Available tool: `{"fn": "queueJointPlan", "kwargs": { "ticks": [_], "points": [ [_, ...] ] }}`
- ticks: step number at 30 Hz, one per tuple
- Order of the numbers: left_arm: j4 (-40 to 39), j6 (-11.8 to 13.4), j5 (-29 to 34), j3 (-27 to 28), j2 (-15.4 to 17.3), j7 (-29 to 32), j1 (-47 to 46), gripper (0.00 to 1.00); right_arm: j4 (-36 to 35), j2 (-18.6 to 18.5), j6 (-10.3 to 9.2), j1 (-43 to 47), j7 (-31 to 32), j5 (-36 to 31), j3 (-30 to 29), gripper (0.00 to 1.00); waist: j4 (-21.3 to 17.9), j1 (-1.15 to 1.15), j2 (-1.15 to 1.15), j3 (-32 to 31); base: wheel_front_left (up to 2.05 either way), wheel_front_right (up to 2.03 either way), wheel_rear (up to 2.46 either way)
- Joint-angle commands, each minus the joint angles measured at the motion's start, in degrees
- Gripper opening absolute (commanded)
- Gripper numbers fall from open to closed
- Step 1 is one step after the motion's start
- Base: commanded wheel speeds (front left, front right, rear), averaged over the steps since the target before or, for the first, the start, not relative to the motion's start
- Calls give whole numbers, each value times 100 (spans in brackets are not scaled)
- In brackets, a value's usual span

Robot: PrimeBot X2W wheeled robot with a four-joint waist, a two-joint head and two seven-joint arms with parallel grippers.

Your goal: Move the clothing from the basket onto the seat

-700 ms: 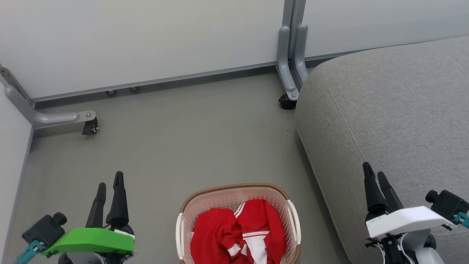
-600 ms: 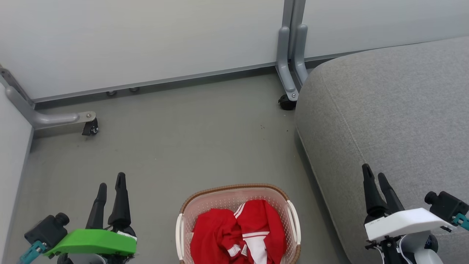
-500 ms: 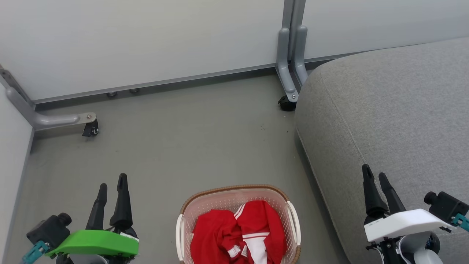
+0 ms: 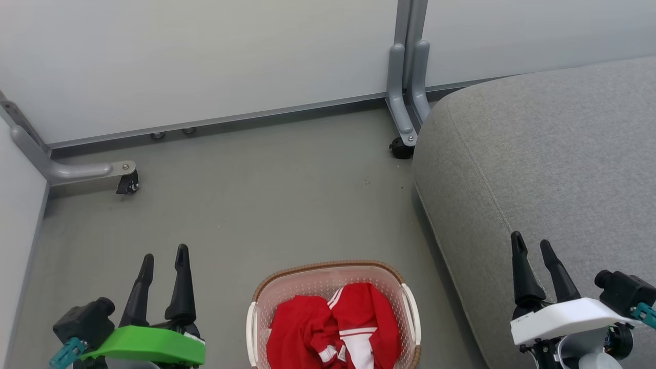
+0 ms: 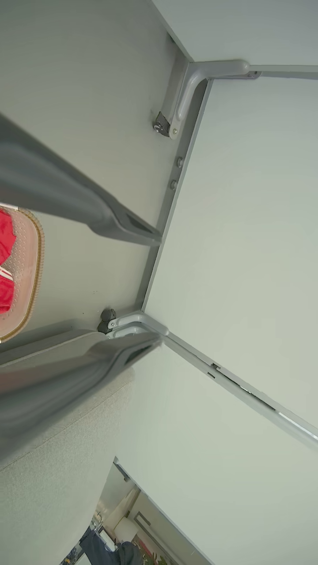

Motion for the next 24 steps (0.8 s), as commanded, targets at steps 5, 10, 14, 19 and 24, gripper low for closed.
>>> {"fn": "queueJointPlan", "kwargs": {
  "ticks": [5, 10, 14, 19, 24],
  "points": [
    [-107, -19, 447, -59, 61, -118, 57, 100, -129, -31, 2, 70, -121, -411, 4, 100, -5, 0, 0, -11, 0, 0, 0],
    [-146, -20, 759, -111, 76, -189, 99, 100, -201, -33, 2, 102, -190, -709, 147, 100, -4, 0, 0, -15, 0, 0, 0],
    [-168, -22, 979, -155, 100, -246, 120, 100, -237, -35, 2, 129, -246, -918, 217, 100, 7, 0, 0, -14, 0, 0, 0],
    [-187, -22, 1241, -180, 118, -314, 139, 100, -267, -37, 2, 167, -313, -1197, 250, 100, 29, 0, 0, -17, 0, 0, 0],
    [-195, -24, 1524, -190, 127, -373, 177, 100, -295, -39, 2, 191, -377, -1466, 262, 100, 25, 0, 0, -32, 0, 0, 0]
  ]
}}
